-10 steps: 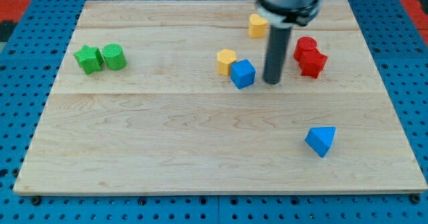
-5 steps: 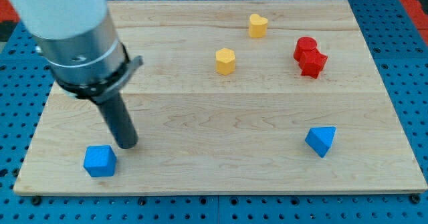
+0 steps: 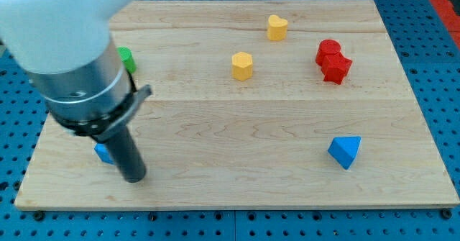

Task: Move the blue blocks towards bottom left

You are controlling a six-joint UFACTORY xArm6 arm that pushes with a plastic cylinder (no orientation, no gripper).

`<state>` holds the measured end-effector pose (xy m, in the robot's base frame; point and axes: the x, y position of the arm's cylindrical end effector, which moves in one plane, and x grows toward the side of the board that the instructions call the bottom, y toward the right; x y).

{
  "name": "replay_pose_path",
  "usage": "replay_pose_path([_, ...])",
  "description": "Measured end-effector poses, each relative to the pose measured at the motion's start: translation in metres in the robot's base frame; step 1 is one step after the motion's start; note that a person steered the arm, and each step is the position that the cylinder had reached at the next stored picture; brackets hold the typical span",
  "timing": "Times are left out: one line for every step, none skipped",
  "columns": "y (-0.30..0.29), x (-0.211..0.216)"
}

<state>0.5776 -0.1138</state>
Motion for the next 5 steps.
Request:
replay_pose_path([0.129, -0.006])
replay_pose_path([0.22, 0.01])
replay_pose_path([0.304, 0.017])
replay_pose_path([0.314, -0.01])
replay_pose_path([0.243, -0.021])
